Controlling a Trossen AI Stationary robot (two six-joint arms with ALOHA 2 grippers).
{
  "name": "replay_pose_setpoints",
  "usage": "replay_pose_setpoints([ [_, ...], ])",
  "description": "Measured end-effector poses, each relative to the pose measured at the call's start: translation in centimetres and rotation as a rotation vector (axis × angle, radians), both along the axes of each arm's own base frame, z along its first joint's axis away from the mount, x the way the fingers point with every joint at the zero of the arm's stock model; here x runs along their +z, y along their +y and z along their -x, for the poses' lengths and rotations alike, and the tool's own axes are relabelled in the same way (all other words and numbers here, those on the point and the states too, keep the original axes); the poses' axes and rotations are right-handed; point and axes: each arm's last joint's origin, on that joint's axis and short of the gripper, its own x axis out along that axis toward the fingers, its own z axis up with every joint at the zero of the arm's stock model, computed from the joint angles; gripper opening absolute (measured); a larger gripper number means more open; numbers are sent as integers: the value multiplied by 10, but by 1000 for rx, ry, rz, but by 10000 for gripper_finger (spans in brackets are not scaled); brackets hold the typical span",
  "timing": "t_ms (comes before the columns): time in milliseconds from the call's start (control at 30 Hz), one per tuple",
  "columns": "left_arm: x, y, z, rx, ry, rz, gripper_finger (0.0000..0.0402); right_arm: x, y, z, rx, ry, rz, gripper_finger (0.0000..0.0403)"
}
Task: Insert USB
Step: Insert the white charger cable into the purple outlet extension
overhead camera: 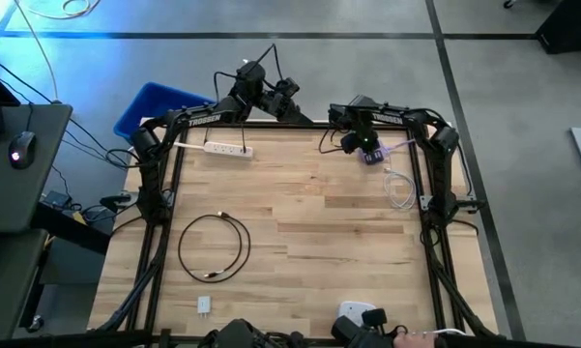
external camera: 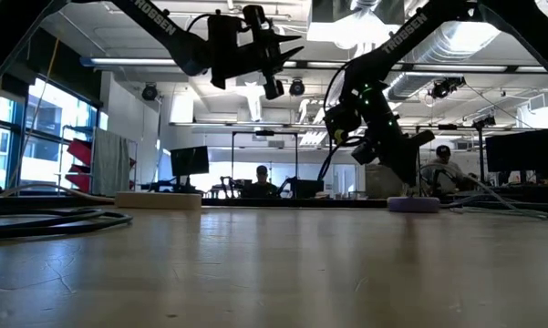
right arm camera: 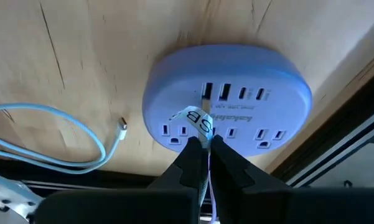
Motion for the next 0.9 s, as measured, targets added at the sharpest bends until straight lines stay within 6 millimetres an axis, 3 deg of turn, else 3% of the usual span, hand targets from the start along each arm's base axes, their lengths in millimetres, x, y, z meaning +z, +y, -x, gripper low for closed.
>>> replay_pose_setpoints([
  [433,0,0,0,-5,-1,-6,60,0,11,-10,48,-9,-5,0],
  [900,0,0,0,-9,-3,-11,60,-1,9,-10,64,14,37,0],
])
